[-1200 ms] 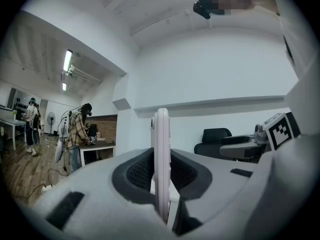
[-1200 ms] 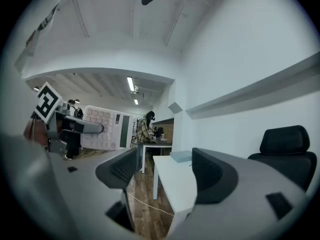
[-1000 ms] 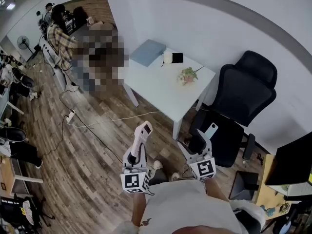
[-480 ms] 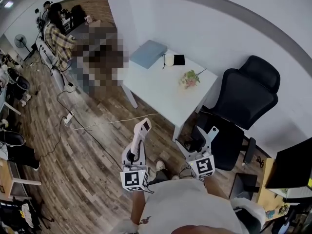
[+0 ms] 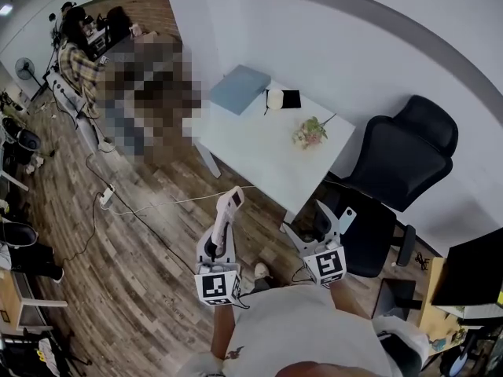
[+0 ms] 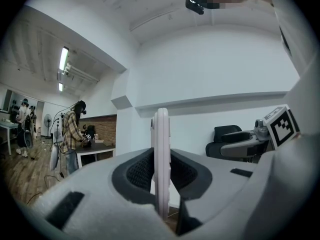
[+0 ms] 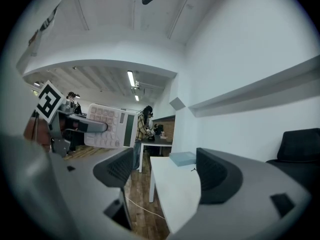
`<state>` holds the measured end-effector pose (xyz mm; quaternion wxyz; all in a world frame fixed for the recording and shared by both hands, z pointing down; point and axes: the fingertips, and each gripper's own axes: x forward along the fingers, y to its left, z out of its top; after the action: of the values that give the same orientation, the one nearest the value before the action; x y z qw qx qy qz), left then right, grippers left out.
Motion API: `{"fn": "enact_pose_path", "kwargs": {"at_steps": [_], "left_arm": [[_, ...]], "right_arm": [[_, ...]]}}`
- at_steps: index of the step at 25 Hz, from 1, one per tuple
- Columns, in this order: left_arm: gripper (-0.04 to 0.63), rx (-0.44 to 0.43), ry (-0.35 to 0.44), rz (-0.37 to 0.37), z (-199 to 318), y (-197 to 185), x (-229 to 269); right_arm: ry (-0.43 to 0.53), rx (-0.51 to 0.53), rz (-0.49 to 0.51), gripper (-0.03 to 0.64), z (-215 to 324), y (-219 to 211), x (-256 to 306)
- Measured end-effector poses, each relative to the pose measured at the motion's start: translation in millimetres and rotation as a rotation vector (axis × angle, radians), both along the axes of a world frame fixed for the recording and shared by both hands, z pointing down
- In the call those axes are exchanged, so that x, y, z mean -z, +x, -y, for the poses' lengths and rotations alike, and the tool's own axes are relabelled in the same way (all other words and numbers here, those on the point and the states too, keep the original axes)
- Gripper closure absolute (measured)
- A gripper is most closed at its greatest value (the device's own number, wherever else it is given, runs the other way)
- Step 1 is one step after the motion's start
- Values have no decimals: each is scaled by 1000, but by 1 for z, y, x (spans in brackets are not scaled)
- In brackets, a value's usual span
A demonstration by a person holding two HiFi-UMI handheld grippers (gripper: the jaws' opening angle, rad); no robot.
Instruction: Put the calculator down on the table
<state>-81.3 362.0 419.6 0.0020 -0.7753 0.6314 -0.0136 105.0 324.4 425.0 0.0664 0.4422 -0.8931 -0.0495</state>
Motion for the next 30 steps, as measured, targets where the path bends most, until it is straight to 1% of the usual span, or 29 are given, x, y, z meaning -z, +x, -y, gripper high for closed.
{"fn": "enact_pose_path", "kwargs": {"at_steps": [7,14,17,30], "left_arm": [[535,-13,-1,-13,34,-27,-1],[535,-32,4,-1,61,-49,-2],[535,-39,10,4,69,-57,-1],[535,-60,19,20,106,-72,-3]], "right_arm": [[-14,-10,-17,232,30,-29,0],[-19,-31,-20,232,54,-53,-3],[-2,-38,-20,232,62,-60,-4],[-28,-75,-34,232,95,-76,-8]]}}
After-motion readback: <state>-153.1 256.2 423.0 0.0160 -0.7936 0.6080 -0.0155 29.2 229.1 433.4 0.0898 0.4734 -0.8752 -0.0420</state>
